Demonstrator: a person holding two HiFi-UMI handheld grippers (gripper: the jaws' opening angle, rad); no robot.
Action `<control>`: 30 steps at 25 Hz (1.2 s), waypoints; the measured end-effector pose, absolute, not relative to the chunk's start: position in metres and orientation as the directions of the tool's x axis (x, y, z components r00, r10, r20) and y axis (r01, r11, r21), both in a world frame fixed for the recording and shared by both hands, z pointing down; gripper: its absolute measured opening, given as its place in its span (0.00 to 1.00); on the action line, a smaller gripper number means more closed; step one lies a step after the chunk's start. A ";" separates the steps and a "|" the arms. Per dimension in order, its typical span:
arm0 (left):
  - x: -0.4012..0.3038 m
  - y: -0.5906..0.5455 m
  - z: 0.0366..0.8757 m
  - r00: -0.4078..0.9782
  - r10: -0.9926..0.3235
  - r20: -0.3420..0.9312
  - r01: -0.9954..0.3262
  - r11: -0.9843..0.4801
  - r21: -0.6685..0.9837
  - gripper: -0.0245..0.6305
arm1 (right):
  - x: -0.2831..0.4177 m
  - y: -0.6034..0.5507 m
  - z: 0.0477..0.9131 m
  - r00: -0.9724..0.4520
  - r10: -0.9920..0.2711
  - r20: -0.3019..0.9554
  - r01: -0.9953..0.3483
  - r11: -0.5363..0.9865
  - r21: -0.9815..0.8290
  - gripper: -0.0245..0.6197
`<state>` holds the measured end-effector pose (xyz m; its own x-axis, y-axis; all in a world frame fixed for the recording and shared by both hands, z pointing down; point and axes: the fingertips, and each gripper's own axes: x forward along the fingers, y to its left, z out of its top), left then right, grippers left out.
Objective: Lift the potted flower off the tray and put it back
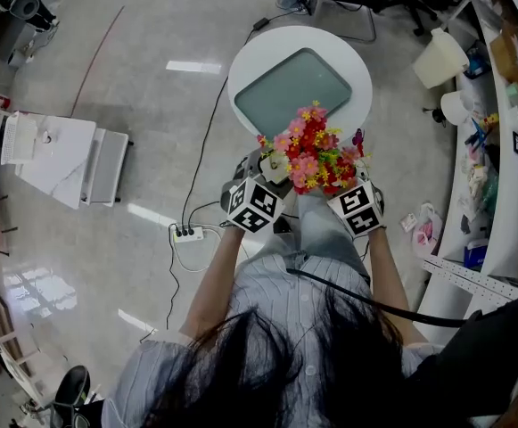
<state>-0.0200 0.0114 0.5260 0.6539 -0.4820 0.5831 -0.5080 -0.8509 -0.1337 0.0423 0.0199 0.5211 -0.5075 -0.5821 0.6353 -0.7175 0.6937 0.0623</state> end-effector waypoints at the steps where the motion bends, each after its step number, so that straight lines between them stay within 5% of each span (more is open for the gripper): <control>1: -0.019 0.010 0.527 0.655 -0.478 0.585 -0.505 -0.853 -0.132 0.49 | 0.044 0.019 0.522 -0.506 -0.582 0.637 -0.719 0.692 0.062 0.45; 30: 0.029 -0.106 0.572 0.650 -0.408 0.641 -0.488 -0.871 -0.059 0.49 | 0.093 -0.100 0.565 -0.478 -0.530 0.701 -0.717 0.697 0.038 0.45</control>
